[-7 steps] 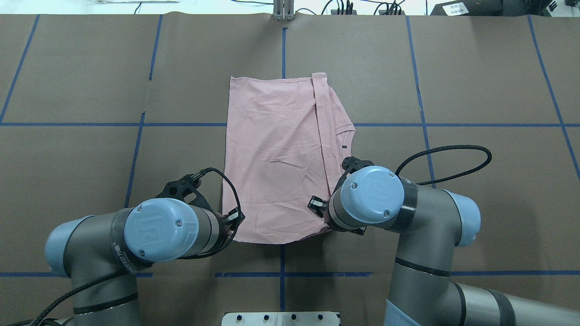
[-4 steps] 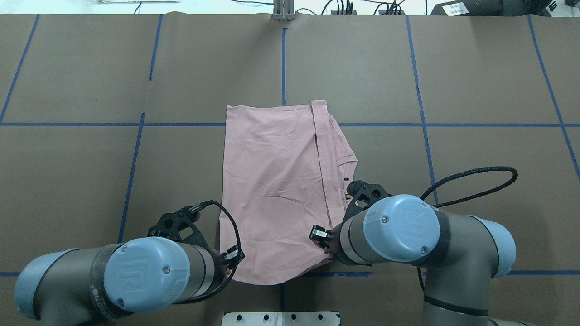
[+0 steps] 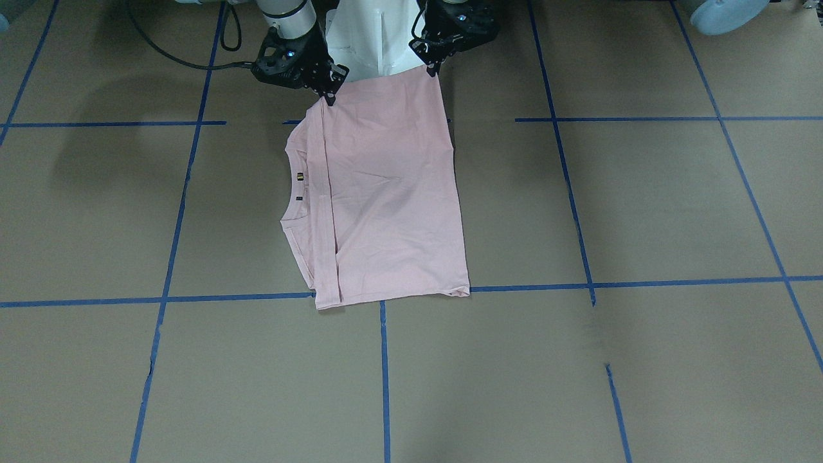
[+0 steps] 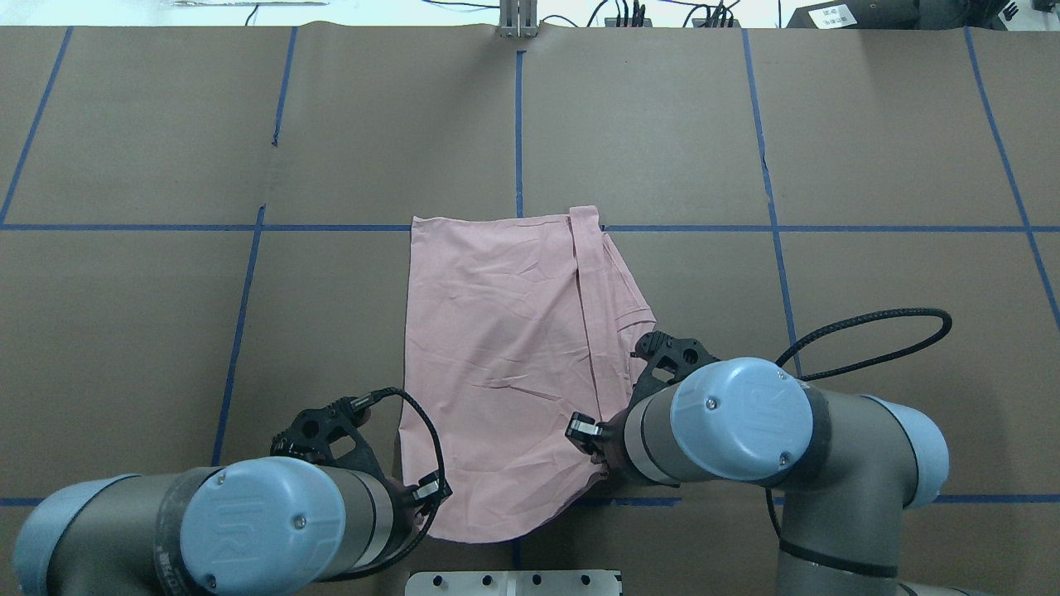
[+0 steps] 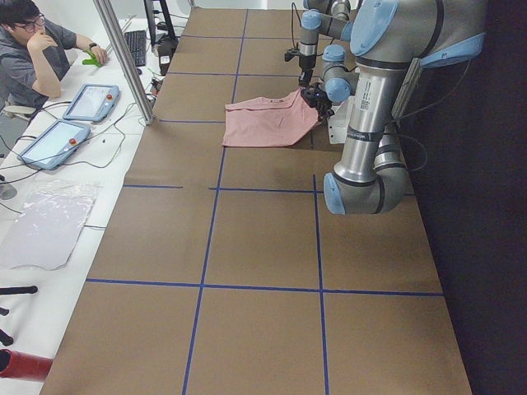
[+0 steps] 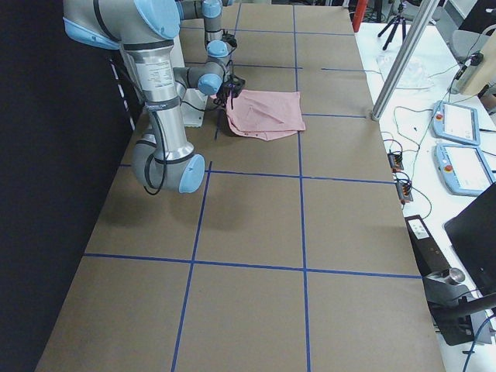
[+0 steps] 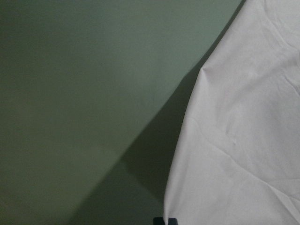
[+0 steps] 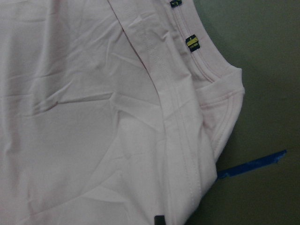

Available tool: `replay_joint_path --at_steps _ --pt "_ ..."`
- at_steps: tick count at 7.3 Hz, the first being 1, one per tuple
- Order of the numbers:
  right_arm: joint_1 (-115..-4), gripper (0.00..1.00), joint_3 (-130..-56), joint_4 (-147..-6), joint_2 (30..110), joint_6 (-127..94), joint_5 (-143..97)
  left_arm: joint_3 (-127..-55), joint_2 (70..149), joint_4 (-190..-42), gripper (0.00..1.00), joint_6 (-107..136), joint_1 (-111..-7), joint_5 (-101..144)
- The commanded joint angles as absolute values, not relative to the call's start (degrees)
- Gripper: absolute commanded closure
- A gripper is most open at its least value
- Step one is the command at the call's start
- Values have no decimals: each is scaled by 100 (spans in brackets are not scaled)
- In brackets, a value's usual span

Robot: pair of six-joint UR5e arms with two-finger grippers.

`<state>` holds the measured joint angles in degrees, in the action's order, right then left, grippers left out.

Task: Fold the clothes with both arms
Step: 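Lift the near edge with both grippers and fold it away from the robot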

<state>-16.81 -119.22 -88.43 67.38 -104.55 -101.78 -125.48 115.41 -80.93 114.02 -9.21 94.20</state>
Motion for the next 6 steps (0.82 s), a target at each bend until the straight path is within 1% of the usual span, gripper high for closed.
replay_joint_path --at_steps 1,2,3,5,6 --pt "-2195 100 -11420 -8327 6706 -10302 -10169 -12350 11645 -8278 100 10865 -1692 9431" --pt "-2267 100 -10956 -7984 6541 -10301 -10160 -11844 11654 -8819 100 10872 -1844 9422" --pt "-2355 100 -10629 -7833 6365 -10292 -10160 -11517 11654 -9207 100 10881 -1933 9422" --pt "-2574 100 -10574 -7822 6337 -10240 -10160 -11470 11672 -9281 100 10881 -2100 9422" --pt "-2749 100 -10347 -7822 6189 -10161 -10160 -11391 11776 -9299 100 10872 -2327 9422"
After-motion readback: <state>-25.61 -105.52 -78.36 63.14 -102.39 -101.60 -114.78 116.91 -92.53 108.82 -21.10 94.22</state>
